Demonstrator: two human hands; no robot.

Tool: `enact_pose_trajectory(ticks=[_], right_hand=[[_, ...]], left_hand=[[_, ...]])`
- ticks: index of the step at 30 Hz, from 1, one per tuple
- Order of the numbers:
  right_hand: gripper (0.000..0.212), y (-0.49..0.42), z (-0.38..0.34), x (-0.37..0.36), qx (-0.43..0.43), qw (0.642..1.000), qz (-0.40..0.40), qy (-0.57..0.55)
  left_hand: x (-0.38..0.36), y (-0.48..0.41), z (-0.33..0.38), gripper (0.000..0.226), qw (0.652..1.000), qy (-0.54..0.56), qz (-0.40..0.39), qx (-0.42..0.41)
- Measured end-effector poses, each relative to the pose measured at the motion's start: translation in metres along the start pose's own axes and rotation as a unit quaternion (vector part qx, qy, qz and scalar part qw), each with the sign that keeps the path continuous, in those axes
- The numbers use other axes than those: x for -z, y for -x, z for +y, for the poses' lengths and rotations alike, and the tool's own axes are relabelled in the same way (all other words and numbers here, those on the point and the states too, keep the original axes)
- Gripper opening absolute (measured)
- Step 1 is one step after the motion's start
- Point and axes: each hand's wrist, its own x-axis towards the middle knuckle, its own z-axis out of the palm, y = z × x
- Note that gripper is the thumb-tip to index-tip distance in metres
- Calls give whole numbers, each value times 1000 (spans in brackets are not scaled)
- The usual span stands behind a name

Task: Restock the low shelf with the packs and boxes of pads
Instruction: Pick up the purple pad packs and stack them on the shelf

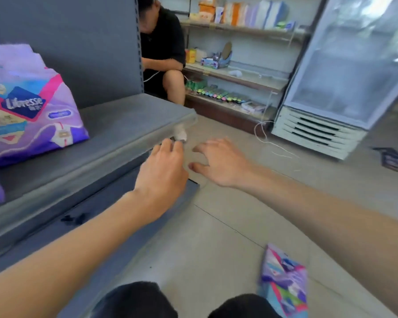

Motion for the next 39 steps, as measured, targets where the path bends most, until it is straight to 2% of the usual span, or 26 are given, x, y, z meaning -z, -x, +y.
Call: enact_pose_trajectory(ticks=[4,9,13,16,18,20,21,22,24,26,27,28,31,34,36,39], right_hand=[[53,78,67,1,-112,993,-36,20],[52,166,130,-5,-237,969,-70,11],[52,207,167,-20,-314,945,-87,-29],[51,223,192,-42,-355,928,-102,-46],[51,228,211,-62,-383,915,-99,-75],[47,228,232,-88,-449,875,-79,-164],[41,228,243,-104,-490,841,-61,-222],[35,227,254,-121,-538,793,-40,-285],[36,226,273,-158,-608,692,2,-390],[45,228,291,-200,-643,628,10,-438],[46,229,298,-221,-654,606,7,-452],[45,231,303,-241,-666,586,1,-461],[43,237,313,-294,-694,545,-20,-470],[50,242,324,-340,-709,515,-16,-481],[52,244,331,-363,-716,510,-9,-477],[45,248,342,-394,-726,517,-5,-454]], left_hand=[[-33,-1,73,37,995,18,-61,-71],[-78,6,140,35,982,88,-123,-117],[-118,3,176,34,968,134,-186,-101],[-151,-3,193,34,950,194,-238,-58],[-175,-10,206,21,933,238,-268,-26],[-206,-17,219,9,900,304,-308,46],[-225,-20,225,12,872,344,-337,90],[-243,-22,230,18,840,382,-361,131],[-289,-26,237,27,798,408,-388,214],[-333,-24,239,44,764,416,-405,280],[-351,-22,240,23,750,414,-416,306],[-368,-19,240,19,740,415,-421,322],[-416,-6,234,18,731,390,-428,360],[-453,7,230,18,767,320,-437,344],[-471,13,228,30,787,271,-452,320],[-497,18,232,31,802,227,-477,278]])
